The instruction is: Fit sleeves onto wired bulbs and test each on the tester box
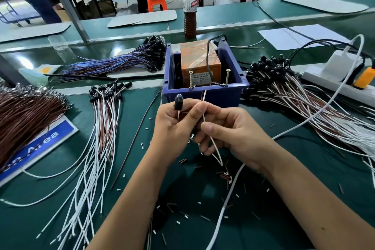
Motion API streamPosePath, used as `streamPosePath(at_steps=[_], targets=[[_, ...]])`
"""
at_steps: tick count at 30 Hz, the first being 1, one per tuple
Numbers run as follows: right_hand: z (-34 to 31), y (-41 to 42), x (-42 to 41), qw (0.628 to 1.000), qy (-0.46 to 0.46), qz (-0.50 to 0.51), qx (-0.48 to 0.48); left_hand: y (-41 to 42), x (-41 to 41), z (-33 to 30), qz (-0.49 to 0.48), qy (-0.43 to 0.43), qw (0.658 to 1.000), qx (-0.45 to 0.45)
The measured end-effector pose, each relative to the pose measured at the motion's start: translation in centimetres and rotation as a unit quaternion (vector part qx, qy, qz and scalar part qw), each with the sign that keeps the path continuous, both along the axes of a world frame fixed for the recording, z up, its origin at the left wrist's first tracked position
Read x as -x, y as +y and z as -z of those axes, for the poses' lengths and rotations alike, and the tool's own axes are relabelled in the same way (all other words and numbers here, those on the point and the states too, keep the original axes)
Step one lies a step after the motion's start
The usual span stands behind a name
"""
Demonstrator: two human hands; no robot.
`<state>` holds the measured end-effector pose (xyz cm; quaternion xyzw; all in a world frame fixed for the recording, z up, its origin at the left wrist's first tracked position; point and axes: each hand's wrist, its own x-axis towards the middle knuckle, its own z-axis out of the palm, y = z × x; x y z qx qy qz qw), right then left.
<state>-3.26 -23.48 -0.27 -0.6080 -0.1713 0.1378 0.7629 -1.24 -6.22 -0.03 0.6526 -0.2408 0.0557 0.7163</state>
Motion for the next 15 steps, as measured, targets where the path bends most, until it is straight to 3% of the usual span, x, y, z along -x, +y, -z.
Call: streamPosePath(at_steps=[7, 11, 15], targets=[[-0.4, -1.2, -0.3, 0.977, -0.079, 0.167, -0.103, -0.6, 0.4, -0.7, -0.06, -0.106, 0.993, -0.004], [-0.2, -1.4, -0.3, 0.931, -0.16, 0.328, -0.03, -0.8, 0.3, -0.2, -0.161, -0.073, 0.984, 0.034], [0.1, -1.1, -0.3, 0.89, -0.2, 0.408, 0.045, -1.3, 0.1, -0.1, -0.249, -0.056, 0.966, 0.036]])
